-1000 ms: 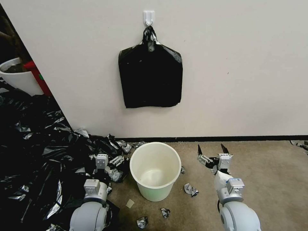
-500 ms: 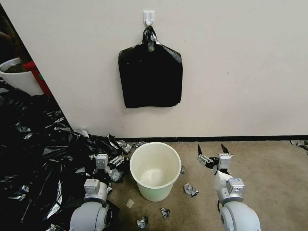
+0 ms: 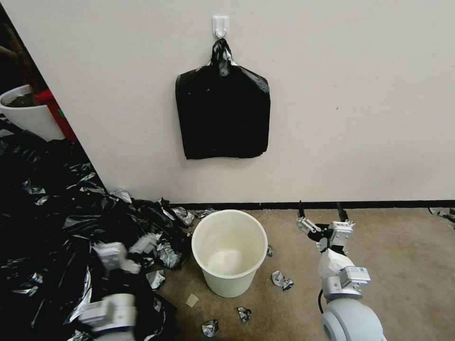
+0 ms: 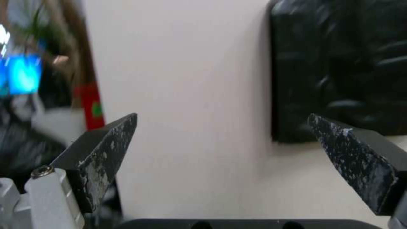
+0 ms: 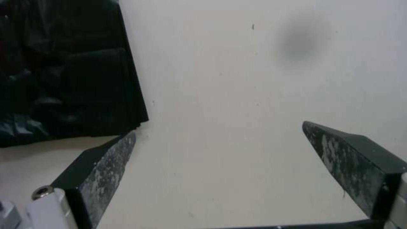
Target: Place a trash bag onto the trash bin.
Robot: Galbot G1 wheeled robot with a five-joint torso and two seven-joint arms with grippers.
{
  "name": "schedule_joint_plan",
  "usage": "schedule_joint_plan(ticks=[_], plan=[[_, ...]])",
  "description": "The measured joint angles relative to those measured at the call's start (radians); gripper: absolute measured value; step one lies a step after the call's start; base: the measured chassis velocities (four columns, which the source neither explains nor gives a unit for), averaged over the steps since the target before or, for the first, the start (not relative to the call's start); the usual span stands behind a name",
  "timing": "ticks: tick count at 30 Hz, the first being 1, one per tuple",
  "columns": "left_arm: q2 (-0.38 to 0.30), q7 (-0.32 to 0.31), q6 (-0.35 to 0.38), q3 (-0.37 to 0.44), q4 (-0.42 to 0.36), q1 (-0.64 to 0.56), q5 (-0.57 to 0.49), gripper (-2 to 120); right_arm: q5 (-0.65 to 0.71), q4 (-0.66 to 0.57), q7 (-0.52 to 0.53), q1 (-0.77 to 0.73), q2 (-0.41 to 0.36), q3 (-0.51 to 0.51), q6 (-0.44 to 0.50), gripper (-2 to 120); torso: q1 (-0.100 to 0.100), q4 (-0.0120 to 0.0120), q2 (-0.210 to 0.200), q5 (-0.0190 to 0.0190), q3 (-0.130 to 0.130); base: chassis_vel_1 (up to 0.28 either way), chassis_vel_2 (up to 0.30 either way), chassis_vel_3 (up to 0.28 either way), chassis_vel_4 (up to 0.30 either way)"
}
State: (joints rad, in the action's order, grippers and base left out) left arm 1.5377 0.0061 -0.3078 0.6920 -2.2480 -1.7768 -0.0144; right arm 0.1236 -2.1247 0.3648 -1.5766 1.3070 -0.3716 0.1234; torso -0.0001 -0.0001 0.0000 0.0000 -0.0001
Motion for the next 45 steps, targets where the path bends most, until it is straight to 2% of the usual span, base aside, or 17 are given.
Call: schedule_joint_plan(ticks=[4,8,10,11,12,14,15,16,17,20,24,33,35,36,39,42,45], plan=[[-0.013,0.055,-0.027,0.022,-0.012,0.003,-0.012,100,0.0,0.0,0.001,0.0,0.0,0.0,0.0,100,0.0,0.0,0.0,-0.0001,0.0,0.0,0.0,0.0,0.0],[-0.031,0.127,-0.074,0.038,0.004,-0.003,-0.12,100,-0.005,0.029,-0.03,0.034,-0.004,0.018,0.046,100,0.0,-0.0004,0.0,-0.0004,0.0,0.0,0.0,0.0,0.0],[-0.03,0.129,-0.075,0.038,0.007,-0.007,-0.144,100,-0.011,0.051,-0.058,0.059,-0.005,0.028,0.074,100,0.0,-0.0002,0.0,0.0,0.0,0.0,0.0,0.0,0.0],[-0.029,0.129,-0.075,0.039,0.011,-0.009,-0.166,100,-0.009,0.063,-0.063,0.082,-0.005,0.033,0.08,100,0.0,0.0009,0.0,0.0008,0.0,0.0,0.0,0.0,0.0],[-0.026,0.129,-0.075,0.043,0.015,-0.013,-0.189,100,0.002,0.068,-0.065,0.096,-0.006,0.039,0.089,100,0.0,0.0001,0.0,-0.0007,0.0,0.0,0.0,0.0,0.0],[-0.024,0.129,-0.074,0.043,0.015,-0.015,-0.198,100,0.016,0.084,-0.081,0.115,-0.006,0.057,0.106,100,0.0,-0.0002,0.0,-0.001,0.0,0.0,0.0,0.0,0.0],[-0.022,0.128,-0.071,0.046,0.016,-0.021,-0.206,100,0.038,0.112,-0.111,0.152,-0.005,0.079,0.137,100,0.0,-0.0003,0.0,0.0008,0.0,0.0,0.0,0.0,0.0],[-0.022,0.128,-0.071,0.046,0.016,-0.021,-0.206,100,0.038,0.112,-0.111,0.152,-0.005,0.079,0.137,100,0.0,-0.0003,0.0,0.0008,0.0,0.0,0.0,0.0,0.0],[-0.02,0.128,-0.068,0.05,0.016,-0.026,-0.206,100,0.063,0.146,-0.148,0.197,-0.004,0.108,0.176,100,0.0,0.0,0.0,-0.0004,0.0,0.0,0.0,0.0,0.0],[-0.011,0.128,-0.064,0.06,0.016,-0.039,-0.196,100,0.121,0.227,-0.237,0.305,-0.001,0.176,0.267,100,0.0,0.0002,0.0,-0.0002,0.0,0.0,0.0,0.0,0.0],[-0.005,0.126,-0.063,0.077,0.013,-0.05,-0.194,100,0.157,0.275,-0.291,0.368,0.001,0.217,0.322,100,0.0,0.0004,0.0,-0.0003,0.0,0.0,0.0,0.0,0.0],[-0.008,0.121,-0.062,0.101,0.015,-0.048,-0.202,100,0.169,0.287,-0.299,0.379,0.003,0.229,0.328,100,0.0,-0.0005,0.0,-0.0004,0.0,0.0,0.0,0.0,0.0],[-0.01,0.12,-0.061,0.099,0.019,-0.042,-0.202,100,0.218,0.331,-0.314,0.438,0.02,0.278,0.329,100,0.0,-0.0006,0.0,-0.0003,0.0,0.0,0.0,0.0,0.0],[-0.013,0.12,-0.061,0.097,0.024,-0.037,-0.203,100,0.274,0.379,-0.331,0.504,0.041,0.336,0.325,100,0.0,0.0001,0.0,0.0,0.0,0.0,0.0,0.0,0.0],[-0.017,0.119,-0.06,0.096,0.032,-0.031,-0.205,100,0.319,0.422,-0.348,0.564,0.061,0.384,0.321,100,0.0,0.0012,0.0,-0.0002,0.0,0.0,0.0,0.0,0.0],[-0.02,0.117,-0.066,0.097,0.041,-0.024,-0.217,100,0.379,0.516,-0.358,0.646,0.088,0.424,0.321,100,0.0,-0.0004,0.0,-0.0001,0.0,0.0,0.0,0.0,0.0],[-0.016,0.111,-0.078,0.101,0.042,-0.026,-0.233,100,0.458,0.614,-0.382,0.739,0.125,0.458,0.336,100,0.0,-0.0005,0.0,0.0,0.0,0.0,0.0,0.0,0.0]])
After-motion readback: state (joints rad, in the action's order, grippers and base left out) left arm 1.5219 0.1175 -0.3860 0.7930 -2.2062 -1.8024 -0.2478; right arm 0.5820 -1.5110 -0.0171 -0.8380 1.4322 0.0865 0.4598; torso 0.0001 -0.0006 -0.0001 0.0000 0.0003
